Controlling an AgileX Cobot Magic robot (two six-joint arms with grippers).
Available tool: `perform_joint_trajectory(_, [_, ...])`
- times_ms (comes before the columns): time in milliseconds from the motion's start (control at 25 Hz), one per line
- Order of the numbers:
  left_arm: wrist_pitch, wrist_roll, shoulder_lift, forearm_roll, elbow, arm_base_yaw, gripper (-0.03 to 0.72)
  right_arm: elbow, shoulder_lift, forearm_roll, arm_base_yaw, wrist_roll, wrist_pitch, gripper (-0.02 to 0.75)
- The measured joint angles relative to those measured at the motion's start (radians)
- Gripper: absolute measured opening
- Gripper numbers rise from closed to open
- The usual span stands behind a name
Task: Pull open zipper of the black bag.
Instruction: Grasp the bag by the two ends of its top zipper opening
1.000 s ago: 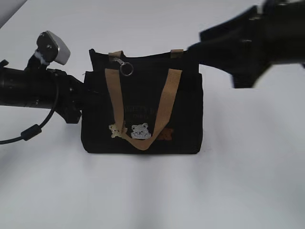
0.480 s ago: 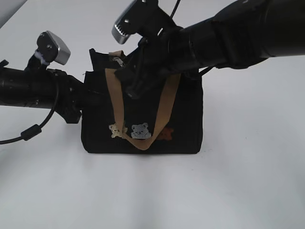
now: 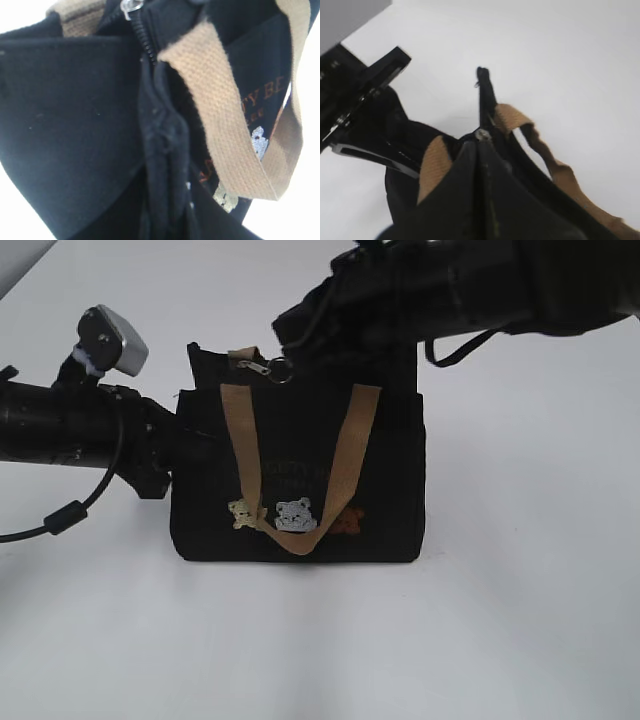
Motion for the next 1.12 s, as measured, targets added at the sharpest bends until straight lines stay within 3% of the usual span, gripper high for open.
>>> perform_joint_trajectory(240, [0.0, 0.0, 0.0, 0.0, 0.0, 0.0, 0.063, 0.0, -0.047, -0.061, -0.12, 0.141, 0.087, -0.001])
perform_joint_trajectory(360, [0.0, 0.0, 0.0, 0.0, 0.0, 0.0, 0.063, 0.0, -0.048, -0.109, -0.13, 0.165, 0.143, 0.02])
perform_joint_trajectory(400, [0.0, 0.0, 0.0, 0.0, 0.0, 0.0, 0.063, 0.0, -0.048, -0.117, -0.124, 0.16, 0.155, 0.061])
perform_joint_trajectory(560, [0.0, 0.0, 0.0, 0.0, 0.0, 0.0, 0.063, 0.0, -0.046, -0.125, -0.079, 0.071, 0.116, 0.388])
perform_joint_trajectory(640, [0.0, 0.0, 0.0, 0.0, 0.0, 0.0, 0.063, 0.0, -0.037, -0.126, -0.057, 0.029, 0.075, 0.454])
perform_joint_trajectory(1000, [0.0, 0.0, 0.001, 0.0, 0.0, 0.0, 0.063, -0.055, 0.061, -0.132, -0.012, -0.057, 0.02, 0.432])
perform_joint_trajectory(1080, [0.0, 0.0, 0.001, -0.001, 0.0, 0.0, 0.063, -0.066, 0.079, -0.132, -0.007, -0.058, 0.02, 0.341])
perform_joint_trajectory(1120, [-0.001, 0.0, 0.001, -0.002, 0.0, 0.0, 0.063, -0.067, 0.081, -0.132, -0.005, -0.053, 0.02, 0.244])
